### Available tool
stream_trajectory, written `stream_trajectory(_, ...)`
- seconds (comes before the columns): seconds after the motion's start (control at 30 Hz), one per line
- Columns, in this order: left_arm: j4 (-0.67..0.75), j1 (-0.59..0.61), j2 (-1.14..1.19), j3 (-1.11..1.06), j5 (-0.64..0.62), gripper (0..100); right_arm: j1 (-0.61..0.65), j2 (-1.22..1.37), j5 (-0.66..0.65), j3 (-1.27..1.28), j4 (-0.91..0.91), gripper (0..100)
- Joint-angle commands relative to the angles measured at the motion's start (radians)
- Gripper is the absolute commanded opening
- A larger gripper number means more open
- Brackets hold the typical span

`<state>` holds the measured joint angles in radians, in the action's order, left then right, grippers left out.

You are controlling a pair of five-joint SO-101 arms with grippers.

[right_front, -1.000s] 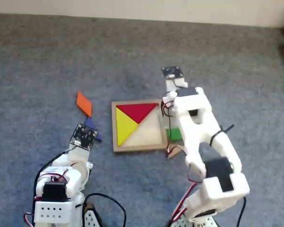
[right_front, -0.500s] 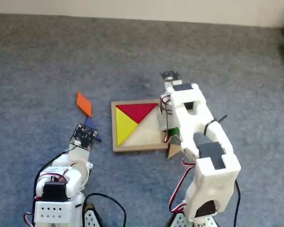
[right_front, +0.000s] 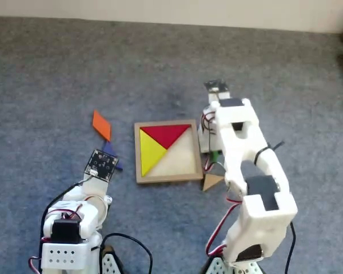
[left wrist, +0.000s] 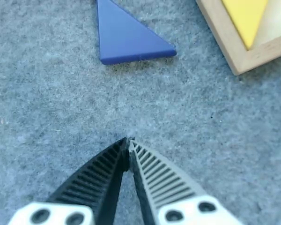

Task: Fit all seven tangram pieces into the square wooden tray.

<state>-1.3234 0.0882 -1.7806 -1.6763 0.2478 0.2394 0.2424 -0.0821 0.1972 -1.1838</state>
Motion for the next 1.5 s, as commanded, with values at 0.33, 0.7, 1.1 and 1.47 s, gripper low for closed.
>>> stream_trajectory(0.33, -0.005, 0.010, -0.035, -0.021, -0.011, 0, 0.157, -0.249, -0.272, 0.097, 0.130, 0.8)
stream_trajectory(0.7, -0.005, 0.010, -0.035, -0.021, -0.011, 0, 0.180, -0.136, -0.278, 0.108, 0.203, 1.3)
stream_trajectory(1.1, -0.005, 0.010, -0.035, -0.021, -0.011, 0, 0.236, -0.122, -0.278, 0.108, 0.202, 16.6)
stream_trajectory(1.47, -0.005, 0.010, -0.035, -0.021, -0.011, 0, 0.266, -0.127, -0.278, 0.108, 0.173, 16.6)
